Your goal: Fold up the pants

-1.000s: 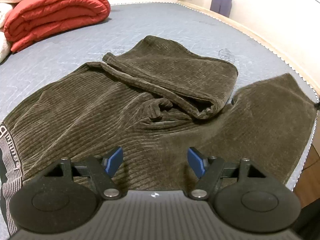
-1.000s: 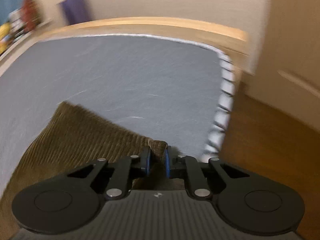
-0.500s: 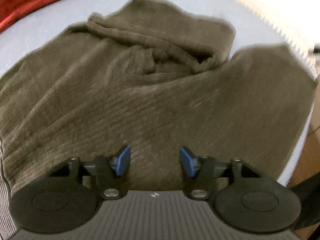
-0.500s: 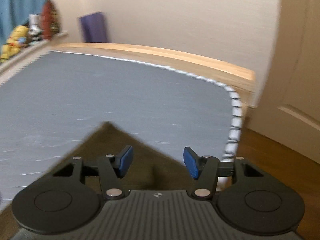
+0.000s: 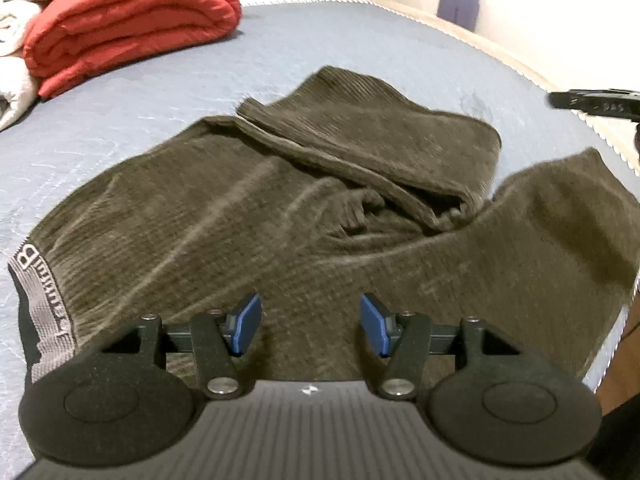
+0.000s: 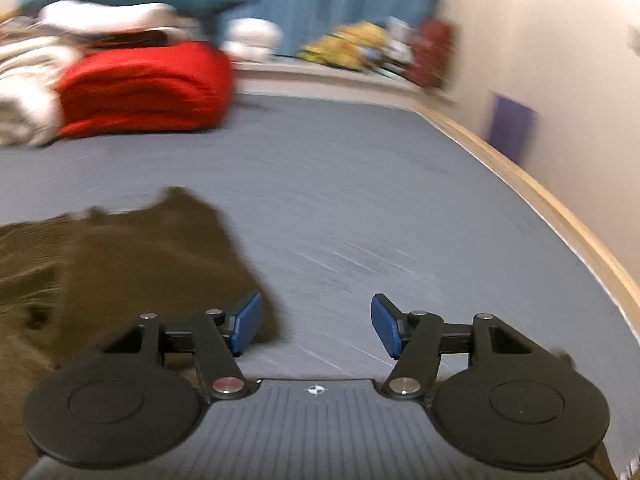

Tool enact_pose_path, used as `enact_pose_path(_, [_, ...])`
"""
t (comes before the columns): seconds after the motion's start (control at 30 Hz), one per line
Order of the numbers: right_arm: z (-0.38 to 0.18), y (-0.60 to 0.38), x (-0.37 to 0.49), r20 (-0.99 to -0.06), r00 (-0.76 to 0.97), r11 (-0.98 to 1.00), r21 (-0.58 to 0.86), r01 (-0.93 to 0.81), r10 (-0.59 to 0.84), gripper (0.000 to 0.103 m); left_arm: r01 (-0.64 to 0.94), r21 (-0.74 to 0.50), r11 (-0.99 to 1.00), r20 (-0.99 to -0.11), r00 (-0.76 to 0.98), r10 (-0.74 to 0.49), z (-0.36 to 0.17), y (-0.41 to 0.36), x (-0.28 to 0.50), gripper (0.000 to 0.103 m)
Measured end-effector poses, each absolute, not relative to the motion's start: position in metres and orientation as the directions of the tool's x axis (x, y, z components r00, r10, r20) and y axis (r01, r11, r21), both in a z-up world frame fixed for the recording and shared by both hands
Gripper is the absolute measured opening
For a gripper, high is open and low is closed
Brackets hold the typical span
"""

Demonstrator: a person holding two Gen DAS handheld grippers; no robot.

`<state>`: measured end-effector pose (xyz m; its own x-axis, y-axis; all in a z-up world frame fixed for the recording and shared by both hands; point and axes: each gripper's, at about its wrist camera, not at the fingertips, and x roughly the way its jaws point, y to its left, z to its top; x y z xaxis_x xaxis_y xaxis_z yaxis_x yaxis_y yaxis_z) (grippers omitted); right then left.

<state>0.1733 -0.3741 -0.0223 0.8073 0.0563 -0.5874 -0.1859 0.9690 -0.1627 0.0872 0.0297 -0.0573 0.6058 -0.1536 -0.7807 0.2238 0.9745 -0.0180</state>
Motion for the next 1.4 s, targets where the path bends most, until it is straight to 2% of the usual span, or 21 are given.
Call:
enact_pose_path(0.17, [-0.026,-0.285,0.189,-0.625,0.756,0.925,-0.137,-0.355,0.197,0.065,0.196,-0.027,0.980,-0.765,0.627,-0.146,-0.052,0.036,0.091,0.062])
enact_pose_path(0.33, [-0.043,-0.220,0.204,-0.684,0.681,0.867,-0.142,-0.477,0.263,0.070,0.174,-0.022,0.985,-0.760,0.637,-0.129,-0.050,0.050,0.090,0.062])
enact_pose_path(0.5, [-0.068,-0.179,0.217,-0.750,0.604,0.808,-0.167,-0.565,0.268,0.071,0.152,-0.032,0.988,-0.767,0.630,-0.122,-0.053,0.065,0.090,0.063])
enact_pose_path(0.7, [-0.086,-0.177,0.222,-0.784,0.577,0.790,-0.196,-0.580,0.229,0.066,0.149,-0.037,0.988,-0.772,0.624,-0.123,-0.054,0.074,0.090,0.064])
enact_pose_path(0.77, [-0.088,-0.180,0.225,-0.785,0.571,0.796,-0.175,-0.579,0.242,0.058,0.152,-0.038,0.988,-0.772,0.624,-0.125,-0.054,0.074,0.091,0.065])
enact_pose_path(0.8, [-0.088,-0.181,0.225,-0.787,0.563,0.797,-0.162,-0.582,0.252,0.049,0.153,-0.038,0.987,-0.772,0.623,-0.126,-0.055,0.073,0.091,0.065])
enact_pose_path(0.83, [-0.087,-0.182,0.226,-0.791,0.549,0.795,-0.138,-0.591,0.271,0.032,0.156,-0.037,0.987,-0.773,0.622,-0.127,-0.055,0.073,0.092,0.065])
enact_pose_path(0.9, [-0.089,-0.183,0.227,-0.792,0.530,0.785,-0.107,-0.610,0.304,0.014,0.159,-0.032,0.987,-0.773,0.622,-0.125,-0.056,0.072,0.091,0.066])
enact_pose_path(1.0, [-0.083,-0.184,0.228,-0.770,0.549,0.787,-0.103,-0.609,0.324,0.009,0.159,-0.026,0.987,-0.774,0.622,-0.120,-0.056,0.072,0.090,0.067])
enact_pose_path(1.13, [-0.057,-0.212,0.245,-0.696,0.606,0.859,0.032,-0.510,0.385,0.008,0.147,-0.031,0.989,-0.771,0.626,-0.117,-0.055,0.075,0.092,0.067])
enact_pose_path(1.2, [-0.037,-0.242,0.251,-0.595,0.714,0.919,0.124,-0.374,0.371,0.008,0.136,-0.035,0.990,-0.769,0.629,-0.113,-0.054,0.077,0.094,0.067])
enact_pose_path(1.27, [-0.025,-0.278,0.257,-0.499,0.823,0.956,0.237,-0.170,0.270,0.008,0.117,-0.038,0.992,-0.763,0.638,-0.104,-0.052,0.082,0.098,0.067])
enact_pose_path(1.4, [-0.038,-0.324,0.261,-0.506,0.859,0.926,0.358,0.124,0.081,0.008,0.058,-0.050,0.997,-0.752,0.655,-0.076,-0.047,0.097,0.108,0.067])
